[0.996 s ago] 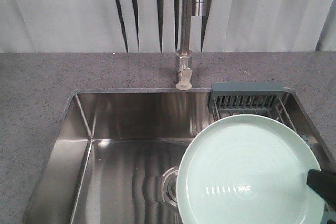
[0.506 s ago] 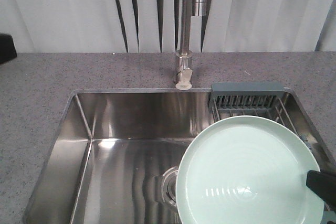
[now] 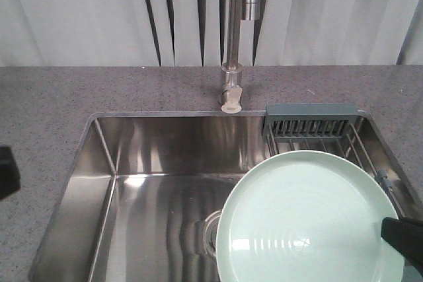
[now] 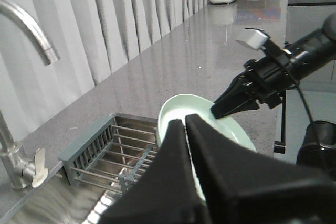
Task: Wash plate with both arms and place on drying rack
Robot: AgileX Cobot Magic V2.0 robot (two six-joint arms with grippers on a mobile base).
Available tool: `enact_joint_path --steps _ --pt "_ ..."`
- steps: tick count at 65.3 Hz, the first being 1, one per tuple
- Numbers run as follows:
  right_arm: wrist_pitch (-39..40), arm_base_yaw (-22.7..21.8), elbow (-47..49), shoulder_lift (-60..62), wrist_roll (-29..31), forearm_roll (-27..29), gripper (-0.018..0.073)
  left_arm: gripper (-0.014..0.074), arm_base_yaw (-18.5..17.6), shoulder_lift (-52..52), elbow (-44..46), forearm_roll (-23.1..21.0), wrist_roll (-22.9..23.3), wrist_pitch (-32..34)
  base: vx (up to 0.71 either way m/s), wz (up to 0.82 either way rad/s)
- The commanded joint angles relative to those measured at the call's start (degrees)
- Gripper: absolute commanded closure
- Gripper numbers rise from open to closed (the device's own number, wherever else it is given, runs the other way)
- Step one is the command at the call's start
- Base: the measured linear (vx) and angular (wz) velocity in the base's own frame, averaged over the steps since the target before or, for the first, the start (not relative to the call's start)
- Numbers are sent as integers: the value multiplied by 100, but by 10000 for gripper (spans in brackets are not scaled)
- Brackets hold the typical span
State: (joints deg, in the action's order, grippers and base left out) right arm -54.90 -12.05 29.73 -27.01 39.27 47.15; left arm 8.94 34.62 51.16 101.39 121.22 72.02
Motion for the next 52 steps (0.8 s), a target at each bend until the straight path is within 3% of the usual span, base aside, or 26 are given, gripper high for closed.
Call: enact_joint_path --steps 1,8,17,28,34,39,52 --pt "275 10 152 -23 -2 281 561 604 -136 -330 55 23 123 571 0 0" --pt "276 10 152 -23 -2 286 561 604 -203 -639 -258 28 67 256 0 0" --pt "271 10 152 -23 -2 281 561 604 -197 -916 -1173 28 -54 -673 0 0" --pt "255 1 152 -23 -2 272 561 604 -197 -1231 -2186 28 -336 -2354 0 0" --pt "234 1 152 -23 -2 281 561 604 -197 -1343 -2697 28 -814 -3270 0 0" --pt "218 1 152 -23 -2 281 561 604 -197 -1362 -3139 28 -935 -4051 0 0" --pt "119 1 152 -23 -13 200 561 604 -243 -1374 -3630 23 -929 -4870 0 0"
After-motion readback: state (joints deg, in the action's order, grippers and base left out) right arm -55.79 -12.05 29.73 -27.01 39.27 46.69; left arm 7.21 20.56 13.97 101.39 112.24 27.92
